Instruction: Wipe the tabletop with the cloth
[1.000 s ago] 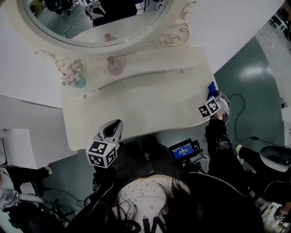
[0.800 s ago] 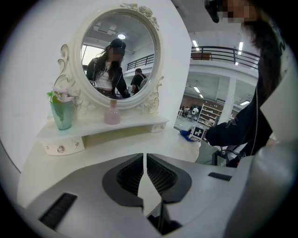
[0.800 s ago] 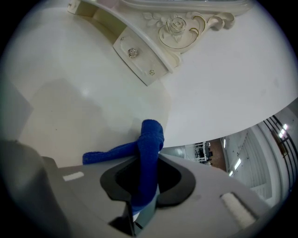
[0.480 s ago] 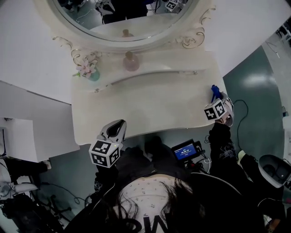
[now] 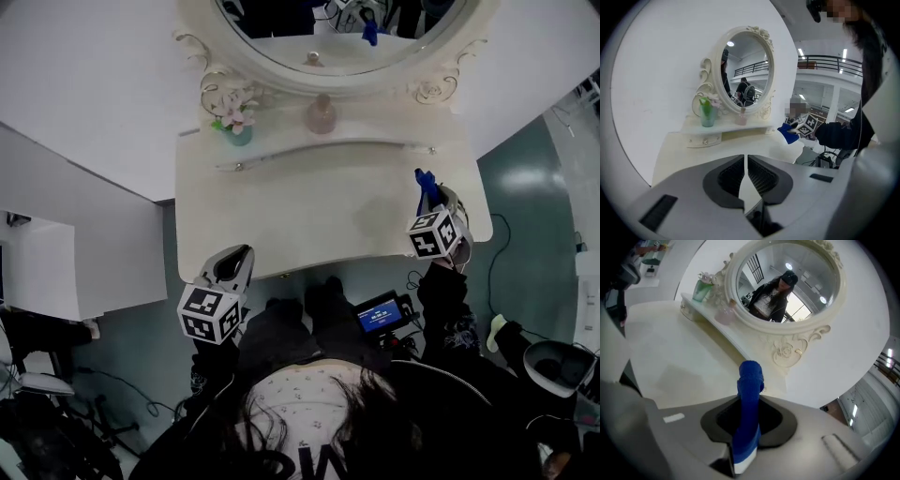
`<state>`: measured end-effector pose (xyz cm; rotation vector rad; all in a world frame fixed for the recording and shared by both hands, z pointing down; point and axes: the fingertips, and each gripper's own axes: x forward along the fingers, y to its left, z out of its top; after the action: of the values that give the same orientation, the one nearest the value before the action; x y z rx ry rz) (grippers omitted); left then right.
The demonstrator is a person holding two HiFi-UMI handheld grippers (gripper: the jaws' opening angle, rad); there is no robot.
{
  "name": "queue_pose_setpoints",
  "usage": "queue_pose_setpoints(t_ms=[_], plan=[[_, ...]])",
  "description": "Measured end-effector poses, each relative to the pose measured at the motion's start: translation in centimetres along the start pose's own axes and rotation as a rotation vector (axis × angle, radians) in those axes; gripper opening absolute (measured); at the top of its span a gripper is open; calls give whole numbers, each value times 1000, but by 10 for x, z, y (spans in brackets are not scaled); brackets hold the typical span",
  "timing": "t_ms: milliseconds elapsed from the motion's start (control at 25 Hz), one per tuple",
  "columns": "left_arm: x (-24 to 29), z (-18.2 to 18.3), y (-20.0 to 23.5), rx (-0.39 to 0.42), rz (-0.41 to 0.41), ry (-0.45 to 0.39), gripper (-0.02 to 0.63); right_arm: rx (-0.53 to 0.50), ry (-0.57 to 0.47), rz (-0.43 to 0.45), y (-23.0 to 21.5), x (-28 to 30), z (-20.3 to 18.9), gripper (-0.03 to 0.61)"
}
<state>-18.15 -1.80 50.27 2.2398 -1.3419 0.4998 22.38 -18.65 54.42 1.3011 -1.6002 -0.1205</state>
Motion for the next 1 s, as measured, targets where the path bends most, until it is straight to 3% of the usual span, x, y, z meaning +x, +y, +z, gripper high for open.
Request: queue_pose_setpoints(t_ms=[280,520,1000], plan=[[-64,-36,64,-41,62,-20,2,6,-139,105,104,-56,98,77],[-105,-58,92,-53,74,-36,2,15,-228,212,200,-102,160,77],[-164,-96,121,-115,120,-66,2,-184,-393,516,416,-182,264,78]])
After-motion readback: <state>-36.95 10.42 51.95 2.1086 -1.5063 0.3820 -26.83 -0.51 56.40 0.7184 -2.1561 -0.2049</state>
